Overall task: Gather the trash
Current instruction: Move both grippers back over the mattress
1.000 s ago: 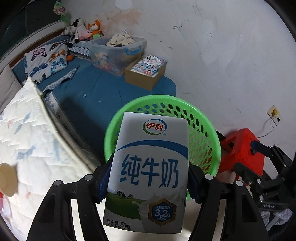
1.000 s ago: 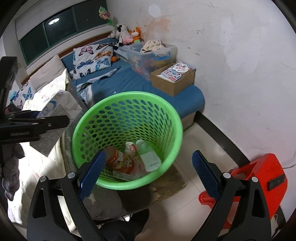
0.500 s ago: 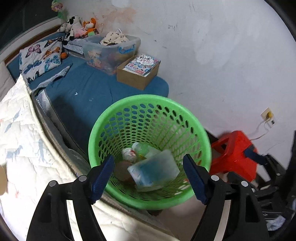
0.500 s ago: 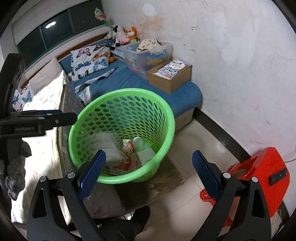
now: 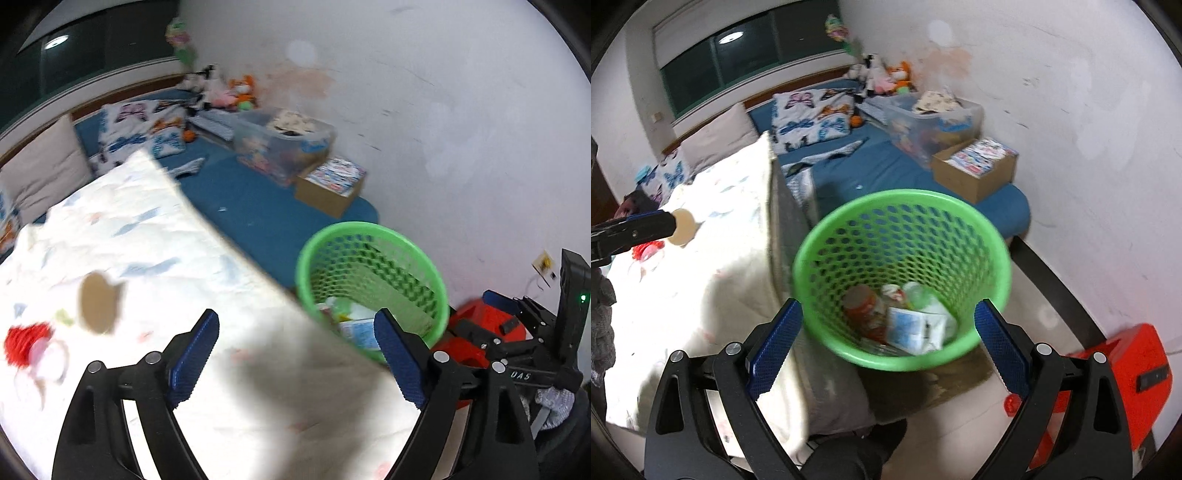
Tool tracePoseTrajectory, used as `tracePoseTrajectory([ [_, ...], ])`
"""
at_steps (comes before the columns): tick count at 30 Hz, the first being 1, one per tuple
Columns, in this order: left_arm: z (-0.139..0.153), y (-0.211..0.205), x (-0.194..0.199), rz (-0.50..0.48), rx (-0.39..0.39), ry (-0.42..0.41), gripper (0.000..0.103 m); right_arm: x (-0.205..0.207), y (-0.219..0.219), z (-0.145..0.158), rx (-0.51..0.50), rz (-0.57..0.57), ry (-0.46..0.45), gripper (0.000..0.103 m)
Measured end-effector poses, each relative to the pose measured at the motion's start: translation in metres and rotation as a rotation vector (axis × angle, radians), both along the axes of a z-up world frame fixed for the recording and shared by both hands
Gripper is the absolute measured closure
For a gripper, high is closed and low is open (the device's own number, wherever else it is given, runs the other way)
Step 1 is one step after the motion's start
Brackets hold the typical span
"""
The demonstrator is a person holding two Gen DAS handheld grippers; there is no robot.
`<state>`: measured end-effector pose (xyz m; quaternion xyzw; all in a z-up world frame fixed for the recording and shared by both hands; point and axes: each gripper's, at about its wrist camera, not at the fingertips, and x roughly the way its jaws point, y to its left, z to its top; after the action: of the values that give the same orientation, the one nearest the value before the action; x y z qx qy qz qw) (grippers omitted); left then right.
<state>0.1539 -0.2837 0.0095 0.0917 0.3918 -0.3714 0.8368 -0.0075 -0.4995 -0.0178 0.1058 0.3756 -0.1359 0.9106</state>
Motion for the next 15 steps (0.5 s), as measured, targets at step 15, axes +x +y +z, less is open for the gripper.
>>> tracePoseTrajectory([
  [15, 0.005, 0.171, 0.034, 0.334, -0.003, -0.02, 0.009, 0.101, 0.11, 0.009, 0.001, 0.31, 0.025, 0.01],
])
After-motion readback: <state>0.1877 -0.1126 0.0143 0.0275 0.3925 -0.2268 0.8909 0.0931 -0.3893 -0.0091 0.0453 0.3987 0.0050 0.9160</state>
